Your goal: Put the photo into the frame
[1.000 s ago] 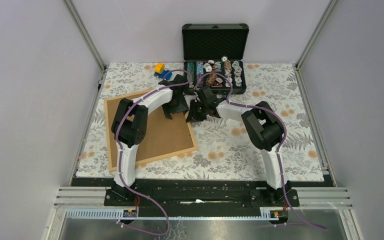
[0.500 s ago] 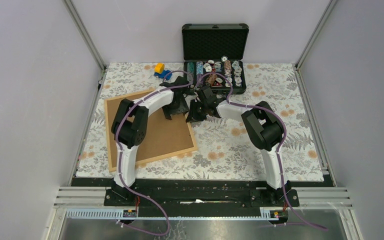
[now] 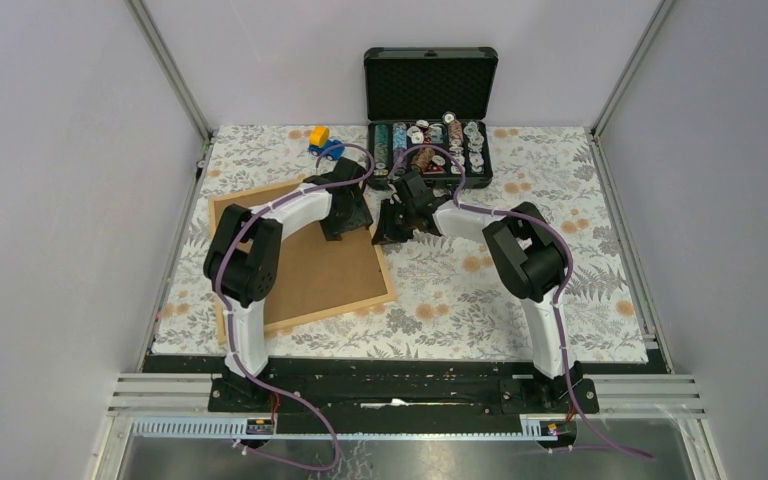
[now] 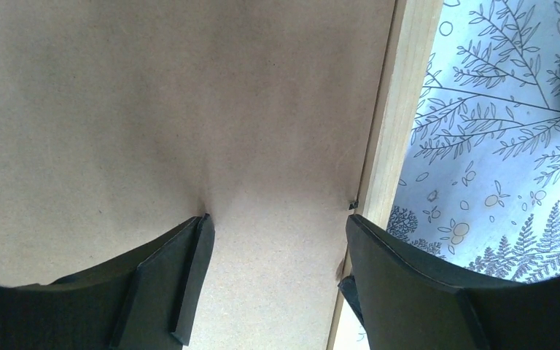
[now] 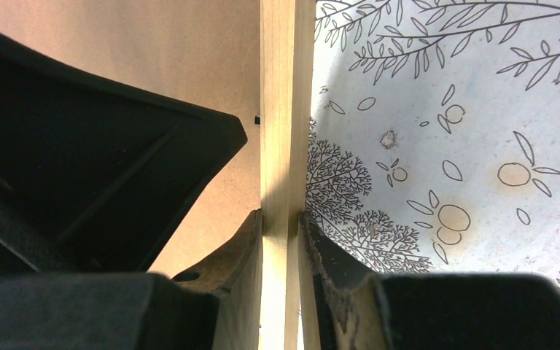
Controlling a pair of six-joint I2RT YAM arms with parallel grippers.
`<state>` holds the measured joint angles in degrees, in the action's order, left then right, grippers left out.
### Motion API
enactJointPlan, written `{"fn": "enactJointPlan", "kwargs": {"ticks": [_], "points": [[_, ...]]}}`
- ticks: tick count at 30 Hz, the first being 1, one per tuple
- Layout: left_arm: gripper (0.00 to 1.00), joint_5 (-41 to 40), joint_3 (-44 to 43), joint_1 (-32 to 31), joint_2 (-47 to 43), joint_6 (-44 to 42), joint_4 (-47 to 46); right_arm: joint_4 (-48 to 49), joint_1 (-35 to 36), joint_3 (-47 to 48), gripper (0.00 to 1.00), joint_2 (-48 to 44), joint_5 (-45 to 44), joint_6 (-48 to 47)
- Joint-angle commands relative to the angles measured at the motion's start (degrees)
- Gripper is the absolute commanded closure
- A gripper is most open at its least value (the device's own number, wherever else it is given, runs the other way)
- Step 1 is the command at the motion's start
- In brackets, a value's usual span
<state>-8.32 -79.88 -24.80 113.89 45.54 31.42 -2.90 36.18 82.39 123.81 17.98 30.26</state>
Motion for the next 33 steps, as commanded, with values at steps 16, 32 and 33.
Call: {"fn": "enactJointPlan", "kwargs": {"ticks": [16,32,33], "points": [[0.21,-4.57,-9.46,-0.47,15.19,1.47,9.05,-6.64,0.94,-1.62,1.0,4.57,0.79,-1.26],[0.21,-11.21,-21.12,0.76,25.17,-2.75,23.1,-7.02,0.91,-1.91,1.0,3.97,0.05,-1.34],[0.21,-10.08,-19.89,1.51,23.68,-3.54,21.36,-7.37,0.91,-1.96,1.0,3.92,-0.04,-1.22]]}}
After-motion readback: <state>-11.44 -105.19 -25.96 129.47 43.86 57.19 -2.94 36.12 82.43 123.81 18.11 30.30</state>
